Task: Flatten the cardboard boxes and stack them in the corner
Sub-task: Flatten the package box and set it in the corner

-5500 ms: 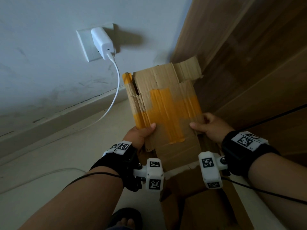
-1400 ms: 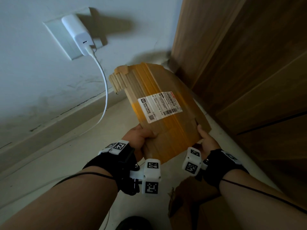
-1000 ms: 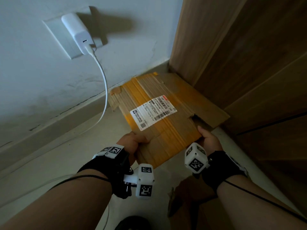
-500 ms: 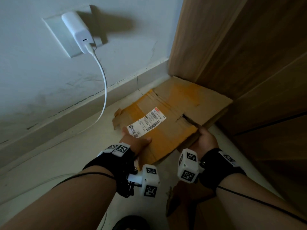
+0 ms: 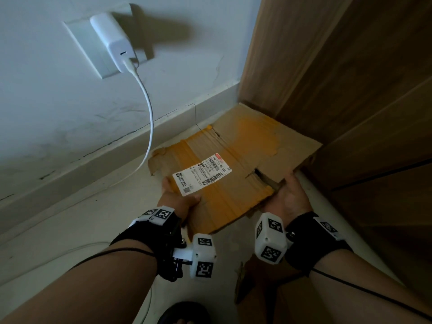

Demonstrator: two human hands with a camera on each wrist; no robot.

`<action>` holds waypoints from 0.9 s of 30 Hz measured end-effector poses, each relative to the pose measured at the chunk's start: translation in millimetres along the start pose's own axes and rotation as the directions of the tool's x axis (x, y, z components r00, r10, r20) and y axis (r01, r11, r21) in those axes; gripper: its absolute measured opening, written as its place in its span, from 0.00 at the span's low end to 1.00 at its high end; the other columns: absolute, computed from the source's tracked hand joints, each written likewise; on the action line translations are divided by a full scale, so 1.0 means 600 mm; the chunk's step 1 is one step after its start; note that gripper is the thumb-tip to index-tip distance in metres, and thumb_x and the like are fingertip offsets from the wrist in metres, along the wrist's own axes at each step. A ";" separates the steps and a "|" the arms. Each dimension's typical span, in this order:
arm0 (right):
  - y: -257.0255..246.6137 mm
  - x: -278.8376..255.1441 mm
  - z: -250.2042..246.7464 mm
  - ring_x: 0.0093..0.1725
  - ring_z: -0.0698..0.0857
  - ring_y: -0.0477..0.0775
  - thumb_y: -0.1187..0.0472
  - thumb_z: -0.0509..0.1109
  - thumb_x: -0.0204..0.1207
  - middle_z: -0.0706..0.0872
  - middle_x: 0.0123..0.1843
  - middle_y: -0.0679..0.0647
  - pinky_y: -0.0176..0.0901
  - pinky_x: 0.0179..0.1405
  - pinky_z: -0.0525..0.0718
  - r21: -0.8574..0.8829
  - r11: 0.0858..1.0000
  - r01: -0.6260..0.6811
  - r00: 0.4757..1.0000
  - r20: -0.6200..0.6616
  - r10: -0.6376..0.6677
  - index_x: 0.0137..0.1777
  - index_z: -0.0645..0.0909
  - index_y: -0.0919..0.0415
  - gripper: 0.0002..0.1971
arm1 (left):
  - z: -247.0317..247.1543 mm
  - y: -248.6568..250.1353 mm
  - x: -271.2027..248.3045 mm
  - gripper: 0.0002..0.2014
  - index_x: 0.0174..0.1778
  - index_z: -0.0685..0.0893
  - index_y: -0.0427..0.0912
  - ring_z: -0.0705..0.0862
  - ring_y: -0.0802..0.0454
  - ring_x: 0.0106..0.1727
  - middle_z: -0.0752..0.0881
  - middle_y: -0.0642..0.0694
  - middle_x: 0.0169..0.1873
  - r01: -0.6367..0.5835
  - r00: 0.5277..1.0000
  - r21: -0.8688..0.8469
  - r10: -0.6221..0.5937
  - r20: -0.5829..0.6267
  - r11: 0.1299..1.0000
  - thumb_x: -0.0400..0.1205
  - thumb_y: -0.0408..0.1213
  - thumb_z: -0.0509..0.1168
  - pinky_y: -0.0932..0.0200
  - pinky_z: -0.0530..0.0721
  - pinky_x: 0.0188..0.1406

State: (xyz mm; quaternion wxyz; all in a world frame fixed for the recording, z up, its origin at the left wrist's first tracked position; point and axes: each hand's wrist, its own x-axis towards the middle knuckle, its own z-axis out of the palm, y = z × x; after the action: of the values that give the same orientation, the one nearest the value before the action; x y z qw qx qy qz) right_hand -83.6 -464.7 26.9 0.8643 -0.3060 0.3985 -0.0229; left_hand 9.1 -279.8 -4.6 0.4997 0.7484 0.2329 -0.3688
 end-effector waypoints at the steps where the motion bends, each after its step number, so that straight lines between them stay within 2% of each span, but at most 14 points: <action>1: 0.004 0.006 -0.002 0.52 0.90 0.60 0.48 0.65 0.73 0.89 0.60 0.59 0.56 0.46 0.89 -0.067 0.997 0.026 0.999 -0.027 -0.028 0.60 0.85 0.52 0.19 | 0.002 -0.001 -0.003 0.48 0.79 0.50 0.61 0.83 0.39 0.49 0.81 0.42 0.64 -0.005 1.000 0.020 0.005 -0.002 1.000 0.71 0.32 0.73 0.36 0.87 0.49; 2: 0.007 0.015 -0.006 0.57 0.88 0.60 0.55 0.69 0.72 0.87 0.62 0.56 0.59 0.53 0.87 -0.162 0.985 0.052 0.995 -0.071 -0.064 0.65 0.79 0.49 0.19 | 0.004 -0.003 -0.004 0.49 0.80 0.49 0.60 0.83 0.38 0.51 0.81 0.41 0.65 -0.010 1.000 0.028 0.010 -0.007 1.000 0.71 0.32 0.73 0.39 0.87 0.48; 3: 0.010 0.022 -0.009 0.60 0.85 0.60 0.60 0.72 0.72 0.86 0.62 0.54 0.61 0.59 0.84 -0.296 0.952 0.071 0.987 -0.117 -0.110 0.63 0.76 0.45 0.20 | 0.005 -0.005 -0.003 0.50 0.80 0.47 0.59 0.82 0.38 0.52 0.81 0.41 0.65 -0.010 1.000 0.024 0.011 -0.013 1.000 0.71 0.32 0.73 0.41 0.86 0.47; 6: 0.012 0.040 -0.031 0.60 0.84 0.61 0.56 0.71 0.67 0.87 0.60 0.54 0.64 0.66 0.80 -0.601 0.799 0.026 0.950 -0.234 -0.207 0.45 0.80 0.45 0.08 | 0.004 -0.006 0.001 0.50 0.81 0.49 0.55 0.82 0.39 0.51 0.82 0.40 0.63 -0.004 1.000 0.016 0.004 -0.022 1.000 0.70 0.33 0.74 0.44 0.85 0.46; 8: 0.010 0.043 -0.044 0.58 0.84 0.62 0.59 0.69 0.69 0.87 0.55 0.53 0.62 0.67 0.79 -0.649 0.761 0.009 0.943 -0.248 -0.223 0.41 0.80 0.47 0.04 | 0.004 -0.004 0.002 0.46 0.78 0.56 0.53 0.83 0.36 0.54 0.82 0.40 0.63 0.022 1.000 0.007 -0.022 -0.013 1.000 0.68 0.33 0.75 0.38 0.86 0.53; 10: 0.007 0.035 -0.039 0.56 0.84 0.60 0.63 0.66 0.75 0.86 0.53 0.54 0.56 0.66 0.80 -0.710 0.704 -0.005 0.946 -0.231 -0.227 0.43 0.79 0.48 0.07 | 0.004 -0.004 0.003 0.42 0.75 0.62 0.49 0.83 0.35 0.57 0.83 0.40 0.63 0.042 0.999 -0.005 -0.042 -0.002 0.999 0.68 0.33 0.75 0.35 0.84 0.58; 15: 0.002 0.027 -0.039 0.57 0.83 0.59 0.64 0.63 0.79 0.86 0.60 0.58 0.53 0.64 0.80 -0.783 0.621 0.036 0.952 -0.162 -0.260 0.52 0.78 0.50 0.08 | 0.006 -0.009 0.010 0.31 0.67 0.74 0.47 0.84 0.35 0.57 0.86 0.41 0.60 0.046 0.999 -0.071 -0.045 0.016 0.996 0.68 0.32 0.75 0.33 0.82 0.60; 17: -0.002 0.022 -0.032 0.57 0.81 0.52 0.65 0.61 0.81 0.84 0.59 0.52 0.41 0.59 0.77 -0.855 0.513 0.074 0.961 -0.076 -0.266 0.59 0.80 0.50 0.13 | 0.003 -0.006 0.012 0.29 0.67 0.76 0.48 0.84 0.35 0.58 0.86 0.41 0.59 0.055 0.998 -0.126 -0.052 0.033 0.991 0.69 0.31 0.73 0.31 0.81 0.60; 19: 0.002 0.021 -0.024 0.61 0.80 0.50 0.71 0.60 0.80 0.80 0.59 0.48 0.34 0.60 0.72 -0.909 0.376 0.178 0.951 0.060 -0.304 0.66 0.80 0.53 0.19 | 0.002 -0.001 0.011 0.29 0.69 0.75 0.46 0.84 0.34 0.59 0.86 0.40 0.60 0.059 0.998 -0.179 -0.052 0.040 0.982 0.70 0.29 0.70 0.30 0.80 0.62; 20: 0.006 0.020 -0.024 0.64 0.80 0.52 0.76 0.60 0.78 0.80 0.61 0.47 0.34 0.63 0.73 -0.926 0.293 0.239 0.939 0.144 -0.311 0.65 0.81 0.49 0.24 | 0.002 0.002 0.009 0.30 0.71 0.74 0.45 0.83 0.33 0.59 0.85 0.39 0.61 0.061 0.998 -0.210 -0.053 0.041 0.976 0.71 0.28 0.69 0.29 0.79 0.62; 22: 0.017 0.025 -0.035 0.69 0.78 0.55 0.80 0.60 0.73 0.79 0.68 0.49 0.44 0.72 0.76 -0.939 0.089 0.331 0.906 0.291 -0.306 0.62 0.78 0.31 0.37 | 0.004 0.005 0.005 0.29 0.72 0.72 0.42 0.83 0.32 0.59 0.84 0.37 0.61 0.057 0.998 -0.262 -0.049 0.036 0.963 0.73 0.28 0.67 0.31 0.80 0.63; 23: 0.017 0.025 -0.039 0.72 0.76 0.55 0.80 0.59 0.72 0.77 0.72 0.51 0.48 0.74 0.75 -0.943 0.000 0.334 0.902 0.319 -0.292 0.63 0.77 0.29 0.39 | 0.006 0.007 0.003 0.28 0.72 0.72 0.40 0.83 0.32 0.58 0.84 0.36 0.61 0.047 0.999 -0.279 -0.039 0.034 0.959 0.75 0.29 0.66 0.33 0.80 0.62; 25: 0.012 0.020 -0.040 0.74 0.71 0.56 0.80 0.57 0.73 0.72 0.77 0.52 0.50 0.76 0.72 -0.948 -0.115 0.298 0.903 0.319 -0.287 0.68 0.78 0.38 0.36 | 0.008 0.011 0.000 0.26 0.72 0.72 0.38 0.84 0.32 0.57 0.84 0.34 0.59 0.036 0.999 -0.290 -0.027 0.036 0.956 0.76 0.31 0.66 0.35 0.82 0.60; 27: 0.007 0.013 -0.035 0.75 0.70 0.58 0.79 0.58 0.73 0.71 0.78 0.52 0.51 0.77 0.71 -0.932 -0.203 0.300 0.898 0.348 -0.270 0.72 0.76 0.42 0.35 | 0.009 0.016 -0.002 0.27 0.71 0.73 0.40 0.84 0.32 0.57 0.84 0.33 0.60 0.042 0.999 -0.320 -0.030 0.044 0.946 0.74 0.36 0.66 0.34 0.82 0.60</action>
State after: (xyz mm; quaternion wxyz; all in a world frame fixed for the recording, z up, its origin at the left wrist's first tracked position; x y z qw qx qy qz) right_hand -94.2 -474.1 8.8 0.3174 -0.9247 0.1906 0.0889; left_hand 13.5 -288.6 0.4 0.6123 0.6455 0.2938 -0.3493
